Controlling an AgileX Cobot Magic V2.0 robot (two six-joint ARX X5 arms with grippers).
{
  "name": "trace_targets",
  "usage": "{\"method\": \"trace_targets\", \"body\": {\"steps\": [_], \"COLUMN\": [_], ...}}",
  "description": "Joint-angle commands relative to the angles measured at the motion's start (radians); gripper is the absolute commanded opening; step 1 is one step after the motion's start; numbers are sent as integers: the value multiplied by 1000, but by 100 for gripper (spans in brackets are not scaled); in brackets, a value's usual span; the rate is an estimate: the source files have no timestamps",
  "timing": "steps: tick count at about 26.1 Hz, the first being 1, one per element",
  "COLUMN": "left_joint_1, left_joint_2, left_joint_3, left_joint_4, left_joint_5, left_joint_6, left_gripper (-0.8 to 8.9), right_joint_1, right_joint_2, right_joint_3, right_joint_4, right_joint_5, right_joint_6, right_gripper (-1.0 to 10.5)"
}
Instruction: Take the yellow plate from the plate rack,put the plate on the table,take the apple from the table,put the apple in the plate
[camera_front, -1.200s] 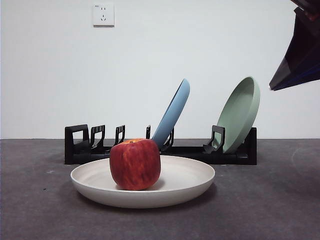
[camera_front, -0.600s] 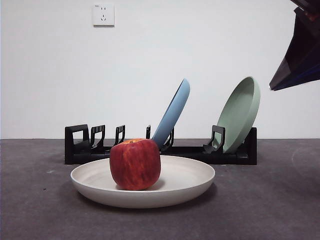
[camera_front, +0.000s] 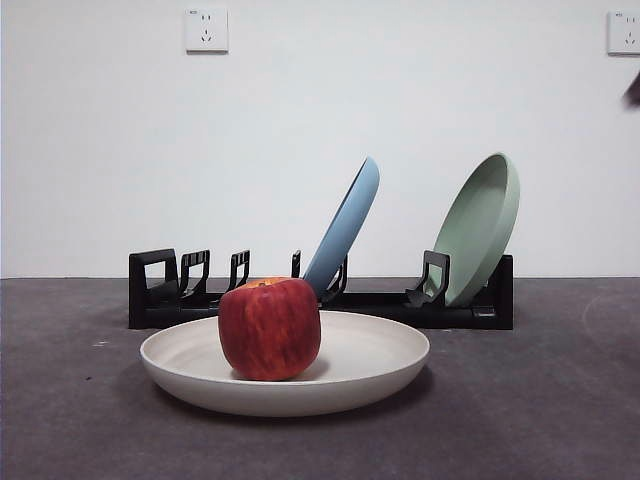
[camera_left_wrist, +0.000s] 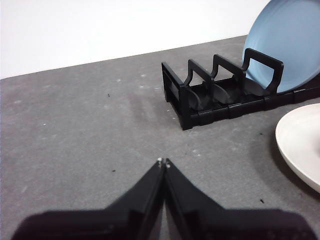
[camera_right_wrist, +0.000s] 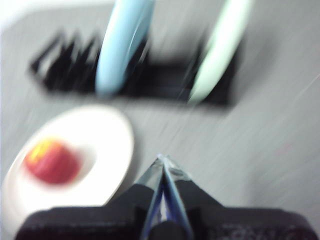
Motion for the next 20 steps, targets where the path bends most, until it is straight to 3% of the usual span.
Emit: {"method": "trace_targets", "body": {"steps": [1,4,6,13,20], "left_joint_1": [3,3,3,3,3], "left_joint_2": [-3,-3,-3,-3,-3], "left_joint_3": [-14,-14,-14,-14,-14], "left_joint_4": [2,2,2,2,2], "left_joint_5": [-1,-1,-1,-1,-1], "left_joint_6": [-7,-7,-7,-7,-7], "left_gripper": [-3,-3,-3,-3,-3], "right_joint_1": [-118,-244,-276,-291,-291], "right_joint_2": [-116,-230,-298,-416,-456], "right_joint_3": [-11,-51,-122,-382,-476], "right_joint_4": [6,10,40,302,336], "right_joint_5": [-2,-2,-3,-115,-158], "right_joint_6": [-112,-163,-176,-175,-163], "right_gripper": [1,1,1,1,1]}}
